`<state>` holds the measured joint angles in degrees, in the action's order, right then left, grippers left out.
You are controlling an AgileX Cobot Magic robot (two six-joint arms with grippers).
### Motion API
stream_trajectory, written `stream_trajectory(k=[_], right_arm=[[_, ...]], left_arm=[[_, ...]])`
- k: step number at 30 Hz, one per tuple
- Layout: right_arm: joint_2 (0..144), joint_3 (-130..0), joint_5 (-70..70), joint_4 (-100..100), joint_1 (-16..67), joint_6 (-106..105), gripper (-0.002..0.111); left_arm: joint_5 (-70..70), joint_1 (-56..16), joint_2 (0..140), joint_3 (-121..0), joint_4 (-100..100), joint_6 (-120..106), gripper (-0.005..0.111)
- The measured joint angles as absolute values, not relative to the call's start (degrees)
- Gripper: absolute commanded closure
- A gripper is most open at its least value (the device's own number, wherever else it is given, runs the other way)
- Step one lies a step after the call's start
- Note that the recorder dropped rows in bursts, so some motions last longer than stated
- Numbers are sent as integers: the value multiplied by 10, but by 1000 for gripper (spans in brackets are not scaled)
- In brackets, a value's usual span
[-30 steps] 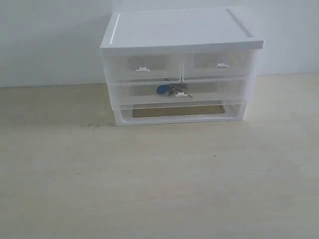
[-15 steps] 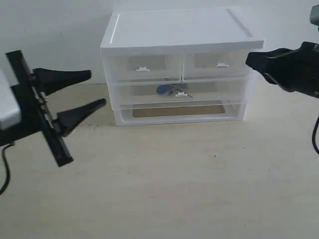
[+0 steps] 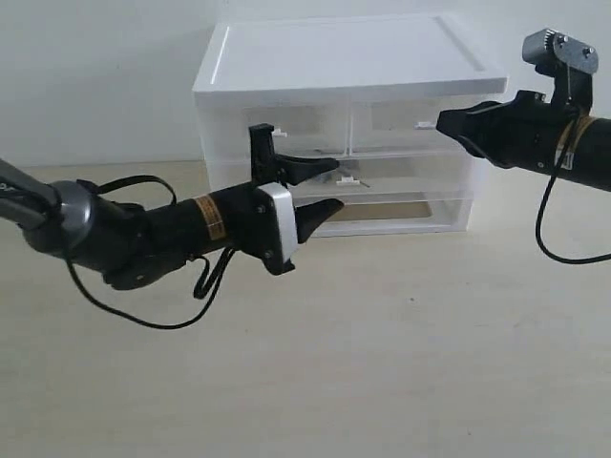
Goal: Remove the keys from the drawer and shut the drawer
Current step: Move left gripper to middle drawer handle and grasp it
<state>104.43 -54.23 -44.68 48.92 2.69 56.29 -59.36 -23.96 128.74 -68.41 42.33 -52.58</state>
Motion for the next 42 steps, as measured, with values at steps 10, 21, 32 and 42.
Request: stream_trajectory(k=[10, 21, 32, 42], right_arm=[[1045, -542, -446, 486, 27, 554, 108], [1045, -542, -445, 485, 27, 546, 108], [1045, -543, -445, 485, 27, 545, 108], [1045, -543, -445, 485, 27, 542, 108]], left_arm=[[-522, -245, 1352, -799, 452, -526, 59], [-486, -252, 1383, -849, 488, -544, 82], [-502, -257, 1383, -851, 440, -584, 102], [-490, -292, 1359, -794, 299, -626, 102]])
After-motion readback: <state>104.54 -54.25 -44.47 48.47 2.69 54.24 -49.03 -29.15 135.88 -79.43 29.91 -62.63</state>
